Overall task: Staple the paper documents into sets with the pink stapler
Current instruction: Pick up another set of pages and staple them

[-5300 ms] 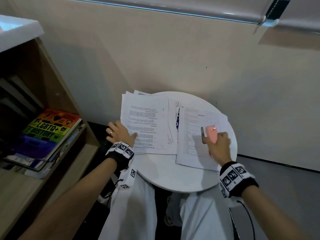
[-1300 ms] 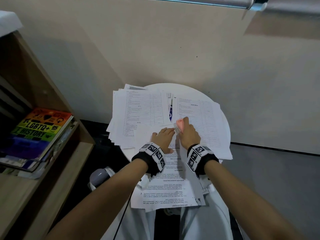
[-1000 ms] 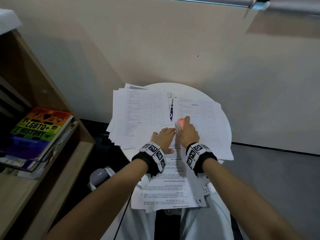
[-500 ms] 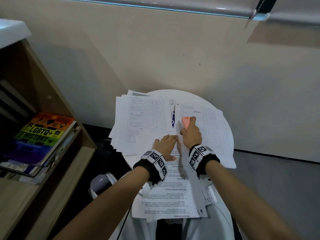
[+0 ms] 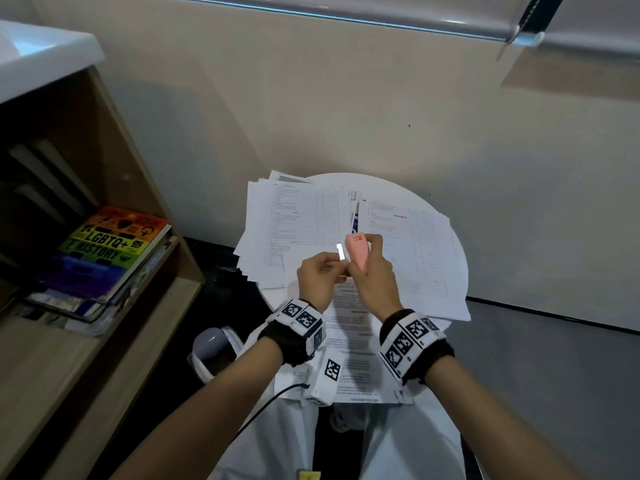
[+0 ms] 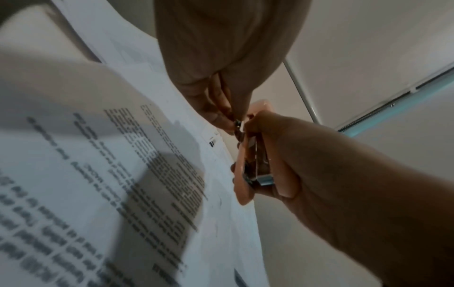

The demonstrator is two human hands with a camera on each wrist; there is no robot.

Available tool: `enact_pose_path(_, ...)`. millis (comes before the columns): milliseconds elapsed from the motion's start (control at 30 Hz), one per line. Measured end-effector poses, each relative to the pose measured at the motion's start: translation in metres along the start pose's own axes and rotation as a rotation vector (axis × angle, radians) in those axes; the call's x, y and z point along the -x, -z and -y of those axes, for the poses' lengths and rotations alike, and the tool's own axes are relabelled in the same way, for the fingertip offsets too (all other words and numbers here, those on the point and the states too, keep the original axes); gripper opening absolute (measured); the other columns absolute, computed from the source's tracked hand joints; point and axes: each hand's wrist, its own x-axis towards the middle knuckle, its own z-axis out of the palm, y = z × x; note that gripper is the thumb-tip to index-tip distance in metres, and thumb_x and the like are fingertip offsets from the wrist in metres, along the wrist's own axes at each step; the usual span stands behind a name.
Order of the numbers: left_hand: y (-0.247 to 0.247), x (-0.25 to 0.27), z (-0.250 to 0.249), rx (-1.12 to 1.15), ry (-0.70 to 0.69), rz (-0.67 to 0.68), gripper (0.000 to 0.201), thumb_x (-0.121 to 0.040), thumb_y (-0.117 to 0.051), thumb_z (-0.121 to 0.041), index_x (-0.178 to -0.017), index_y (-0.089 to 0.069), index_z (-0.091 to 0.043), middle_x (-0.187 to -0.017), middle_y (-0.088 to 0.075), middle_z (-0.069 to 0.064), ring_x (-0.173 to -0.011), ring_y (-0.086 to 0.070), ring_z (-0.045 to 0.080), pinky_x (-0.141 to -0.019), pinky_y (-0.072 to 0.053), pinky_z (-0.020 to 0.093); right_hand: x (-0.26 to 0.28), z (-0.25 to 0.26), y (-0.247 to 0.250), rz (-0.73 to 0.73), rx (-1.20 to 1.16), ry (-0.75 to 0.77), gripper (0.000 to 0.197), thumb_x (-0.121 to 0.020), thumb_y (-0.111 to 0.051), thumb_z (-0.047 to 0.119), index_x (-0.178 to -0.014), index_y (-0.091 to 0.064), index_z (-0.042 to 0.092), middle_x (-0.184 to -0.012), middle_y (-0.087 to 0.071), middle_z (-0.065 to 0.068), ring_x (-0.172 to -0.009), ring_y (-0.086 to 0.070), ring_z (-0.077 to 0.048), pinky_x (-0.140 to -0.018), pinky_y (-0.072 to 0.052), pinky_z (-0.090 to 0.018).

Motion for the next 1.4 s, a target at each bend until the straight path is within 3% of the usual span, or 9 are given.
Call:
enact_pose_path(167, 0.032, -0.008, -0.016, 0.029, 0.000, -0.175, 0.006, -0.084, -0.065, -0.001, -0.089, -0.068, 0.002, -0.077, -0.068, 0.014, -0.067, -0.064, 0.020, -0.065, -0.057, 0.023, 0.023, 0.015, -0.014, 0.078, 0.056, 0.066, 0.040, -0.093, -0.051, 0.029, -0.126, -0.029, 0.030, -0.101, -0.061, -0.004, -0.078, -0.060, -0.025, -0.062, -0.049, -0.036)
enact_pose_path(333, 0.101, -0.027, -0.026, -0.104, -0.108, -0.244, 0.013, -0.091, -0.055, 0.000, -0.080, -0.059, -0.006, -0.067, -0.060, 0.005, -0.047, -0.057, -0.001, -0.050, -0.049, 0.011, 0.033, 0.014, -0.015, 0.116, 0.011, 0.011, 0.038, -0.092, -0.054, 0.030, -0.123, -0.032, 0.026, -0.095, -0.059, -0.005, -0.069, -0.055, -0.024, -0.058, -0.040, -0.030)
enact_pose_path(500, 0.196, -0.005, 0.012, -0.462, -0.116, -0.331, 0.015, -0.089, -0.051, 0.004, -0.081, -0.060, -0.006, -0.066, -0.051, 0.000, -0.058, -0.048, 0.008, -0.056, -0.042, 0.016, 0.024, -0.011, -0.010, 0.063, -0.109, -0.213, 0.036, -0.095, -0.053, 0.024, -0.124, -0.033, 0.019, -0.097, -0.065, -0.011, -0.069, -0.061, -0.020, -0.061, -0.046, -0.031)
enact_pose_path(667, 0.259, 0.019, 0.104, -0.572, 0.145, -0.275, 0.033, -0.080, -0.062, 0.009, -0.061, -0.059, -0.018, -0.062, -0.058, 0.007, -0.068, -0.056, 0.022, -0.072, -0.046, 0.030, 0.008, -0.034, -0.010, 0.078, -0.180, -0.430, 0.050, -0.092, -0.059, 0.026, -0.133, -0.031, 0.014, -0.117, -0.052, -0.013, -0.097, -0.055, -0.030, -0.079, -0.046, -0.040)
enact_pose_path(833, 0.267, 0.017, 0.165, -0.662, 0.357, -0.300, 0.011, -0.078, -0.067, 0.004, -0.088, -0.073, 0.006, -0.079, -0.066, 0.015, -0.082, -0.061, 0.021, -0.064, -0.036, 0.019, -0.008, -0.050, -0.015, 0.092, -0.176, -0.477, 0.049, -0.092, -0.055, 0.015, -0.134, -0.029, 0.016, -0.118, -0.050, -0.017, -0.093, -0.052, -0.028, -0.065, -0.044, -0.034)
enact_pose_path(1133, 0.283, -0.012, 0.207, -0.717, 0.430, -0.274, 0.025, -0.085, -0.056, -0.003, -0.102, -0.072, 0.004, -0.103, -0.069, 0.026, -0.096, -0.067, 0.035, -0.072, -0.044, 0.028, -0.013, -0.064, -0.016, 0.109, -0.148, -0.474, 0.041, -0.095, -0.054, 0.023, -0.127, -0.029, 0.030, -0.121, -0.054, -0.025, -0.086, -0.055, -0.030, -0.063, -0.044, -0.036)
enact_pose_path(1233, 0.285, -0.017, 0.205, -0.623, 0.435, -0.308, 0.019, -0.088, -0.055, -0.001, -0.095, -0.072, 0.006, -0.091, -0.071, 0.025, -0.077, -0.072, 0.017, -0.057, -0.048, 0.012, -0.012, -0.061, -0.016, 0.129, -0.159, -0.475, 0.039, -0.096, -0.053, 0.021, -0.125, -0.029, 0.031, -0.118, -0.053, -0.026, -0.083, -0.053, -0.029, -0.066, -0.043, -0.038)
enact_pose_path(1333, 0.280, -0.020, 0.193, -0.466, 0.369, -0.374, 0.026, -0.095, -0.051, -0.015, -0.079, -0.068, -0.006, -0.068, -0.067, 0.011, -0.078, -0.070, 0.038, -0.075, -0.059, 0.041, -0.009, -0.057, -0.018, 0.127, -0.178, -0.469, 0.035, -0.096, -0.053, 0.020, -0.118, -0.028, 0.031, -0.118, -0.055, -0.023, -0.086, -0.053, -0.027, -0.060, -0.042, -0.032)
enact_pose_path(1400, 0.267, -0.015, 0.167, -0.392, 0.258, -0.439, 0.036, -0.099, -0.043, -0.029, -0.070, -0.060, -0.016, -0.058, -0.063, 0.006, -0.063, -0.066, 0.035, -0.071, -0.057, 0.042, -0.007, -0.055, -0.018, 0.112, -0.183, -0.462, 0.036, -0.096, -0.053, 0.018, -0.123, -0.030, 0.024, -0.118, -0.054, -0.018, -0.087, -0.052, -0.026, -0.055, -0.038, -0.030)
